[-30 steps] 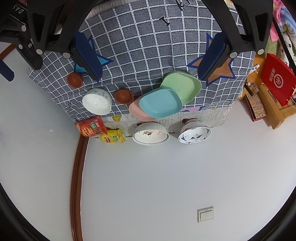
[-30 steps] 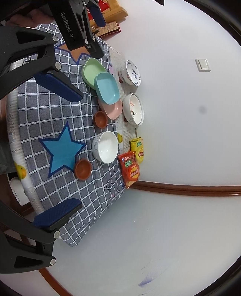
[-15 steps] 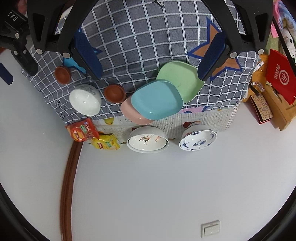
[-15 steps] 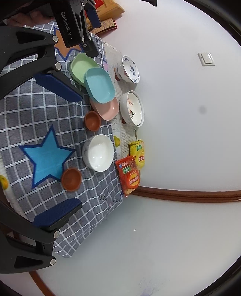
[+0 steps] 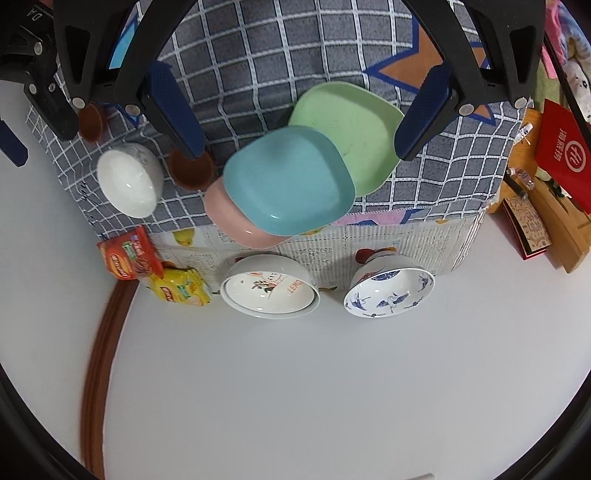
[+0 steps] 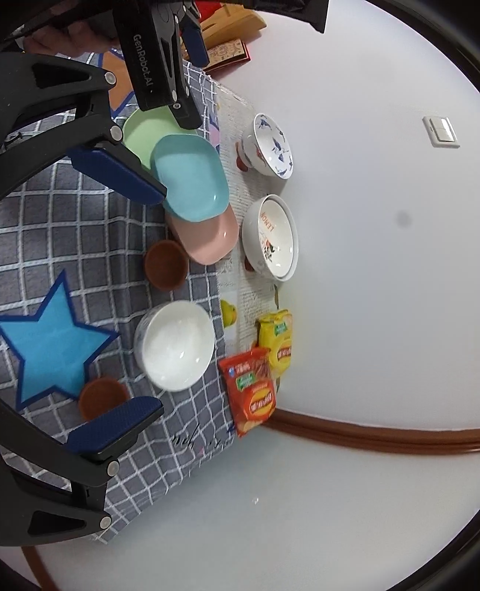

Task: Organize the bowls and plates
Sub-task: 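Move both grippers toward the rim of the light-blue plate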

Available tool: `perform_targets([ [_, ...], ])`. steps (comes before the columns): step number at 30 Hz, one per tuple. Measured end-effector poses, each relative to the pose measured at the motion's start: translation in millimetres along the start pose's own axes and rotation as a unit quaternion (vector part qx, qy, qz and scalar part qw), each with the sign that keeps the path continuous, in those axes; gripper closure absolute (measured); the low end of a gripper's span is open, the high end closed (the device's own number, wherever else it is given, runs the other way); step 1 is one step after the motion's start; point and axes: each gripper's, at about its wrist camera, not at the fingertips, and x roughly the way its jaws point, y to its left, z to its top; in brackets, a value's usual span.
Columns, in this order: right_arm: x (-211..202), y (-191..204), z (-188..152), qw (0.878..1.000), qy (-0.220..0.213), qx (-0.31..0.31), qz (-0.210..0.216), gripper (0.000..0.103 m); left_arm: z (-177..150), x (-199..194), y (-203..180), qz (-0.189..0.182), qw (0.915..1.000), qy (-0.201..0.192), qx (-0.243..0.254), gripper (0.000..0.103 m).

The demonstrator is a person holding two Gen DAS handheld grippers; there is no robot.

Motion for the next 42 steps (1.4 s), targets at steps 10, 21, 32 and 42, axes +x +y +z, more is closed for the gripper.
perform_targets([
  [10, 36, 17, 38, 0.999, -0.010, -0.004, 0.031, 0.002, 28, 38, 11, -0.003, 0.9999, 0.013, 0.002, 0.000],
  [21, 78, 32, 87, 0.998, -0.032, -0.014, 0.048, 0.002, 64, 81, 25, -0.012, 0.9995, 0.028, -0.010, 0.000],
  [32, 157, 47, 75, 0.997, 0.032, -0.011, 0.075, 0.008, 60, 142, 39, -0.008, 0.9976, 0.067, -0.018, 0.010],
  [42, 202, 62, 24, 0.990, 0.112, -0.027, 0.084, 0.033, 45, 171, 49, 0.003, 0.9947, 0.099, -0.024, 0.021],
])
